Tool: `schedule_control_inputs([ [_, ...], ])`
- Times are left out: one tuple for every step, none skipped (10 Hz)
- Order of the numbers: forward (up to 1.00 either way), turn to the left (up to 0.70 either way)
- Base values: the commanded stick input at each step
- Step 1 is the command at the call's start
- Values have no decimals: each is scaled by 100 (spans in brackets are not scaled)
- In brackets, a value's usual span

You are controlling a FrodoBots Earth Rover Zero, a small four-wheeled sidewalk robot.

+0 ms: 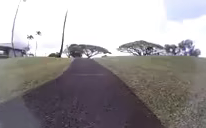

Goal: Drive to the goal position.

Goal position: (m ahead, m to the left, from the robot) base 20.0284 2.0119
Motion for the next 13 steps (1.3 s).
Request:
schedule_control_inputs([
  [85, 0],
  [85, 0],
  [85, 5],
  [85, 14],
  [85, 16],
  [85, 3],
  [85, 0],
  [85, 0],
  [85, 0],
  [85, 0],
  [85, 0],
  [85, 0],
  [85, 0],
])
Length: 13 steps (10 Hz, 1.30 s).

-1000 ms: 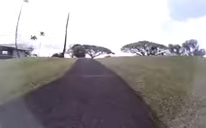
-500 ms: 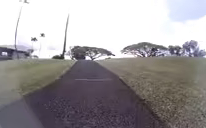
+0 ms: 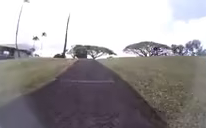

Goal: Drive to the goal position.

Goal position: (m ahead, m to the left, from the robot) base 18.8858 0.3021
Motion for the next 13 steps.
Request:
schedule_control_inputs([
  [85, 0],
  [85, 0],
  [85, 0],
  [85, 0],
  [85, 0],
  [85, 0],
  [85, 0],
  [85, 0],
  [85, 0],
  [85, 0],
  [85, 0],
  [85, 0],
  [85, 0],
])
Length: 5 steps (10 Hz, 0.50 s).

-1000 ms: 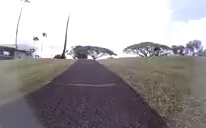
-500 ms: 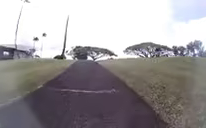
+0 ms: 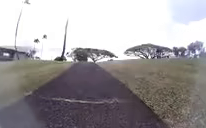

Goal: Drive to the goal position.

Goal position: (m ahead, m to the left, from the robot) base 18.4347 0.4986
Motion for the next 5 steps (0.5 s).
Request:
schedule_control_inputs([
  [85, 0],
  [85, 0],
  [85, 1],
  [85, 19],
  [85, 31],
])
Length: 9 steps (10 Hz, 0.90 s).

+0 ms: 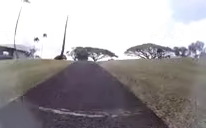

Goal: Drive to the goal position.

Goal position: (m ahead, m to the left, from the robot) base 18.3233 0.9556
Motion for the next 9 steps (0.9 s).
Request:
schedule_control_inputs([
  [85, 17],
  [85, 0],
  [85, 0],
  [85, 0],
  [85, 0],
  [85, 0],
  [85, 0],
  [85, 0],
  [85, 0],
])
